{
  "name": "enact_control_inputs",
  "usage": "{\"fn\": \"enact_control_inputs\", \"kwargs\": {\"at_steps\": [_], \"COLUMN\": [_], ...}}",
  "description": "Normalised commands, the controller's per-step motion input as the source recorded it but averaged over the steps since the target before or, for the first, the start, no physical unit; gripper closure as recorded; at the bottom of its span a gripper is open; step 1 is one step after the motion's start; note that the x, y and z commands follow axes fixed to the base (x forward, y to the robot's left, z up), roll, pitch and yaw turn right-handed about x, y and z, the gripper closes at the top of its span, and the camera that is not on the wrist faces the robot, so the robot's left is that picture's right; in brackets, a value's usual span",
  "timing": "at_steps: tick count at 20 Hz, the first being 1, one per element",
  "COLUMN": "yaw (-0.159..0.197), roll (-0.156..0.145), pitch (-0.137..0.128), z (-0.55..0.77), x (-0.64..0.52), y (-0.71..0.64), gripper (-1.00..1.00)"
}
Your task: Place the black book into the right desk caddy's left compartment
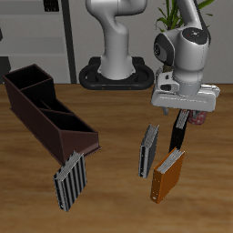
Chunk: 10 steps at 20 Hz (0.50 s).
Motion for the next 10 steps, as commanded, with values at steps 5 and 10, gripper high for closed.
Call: {"fn": "enact_control_inputs", "kwargs": {"at_steps": [5, 10], "yaw": [-0.001, 0.003], "roll": [0.012, 0.013], "pitch": [0.037, 0.024], "z": [-0.16, -0.14], "x": [0.04, 0.03], "y": [0.01, 0.01], "gripper": [-1.0, -1.0]}}
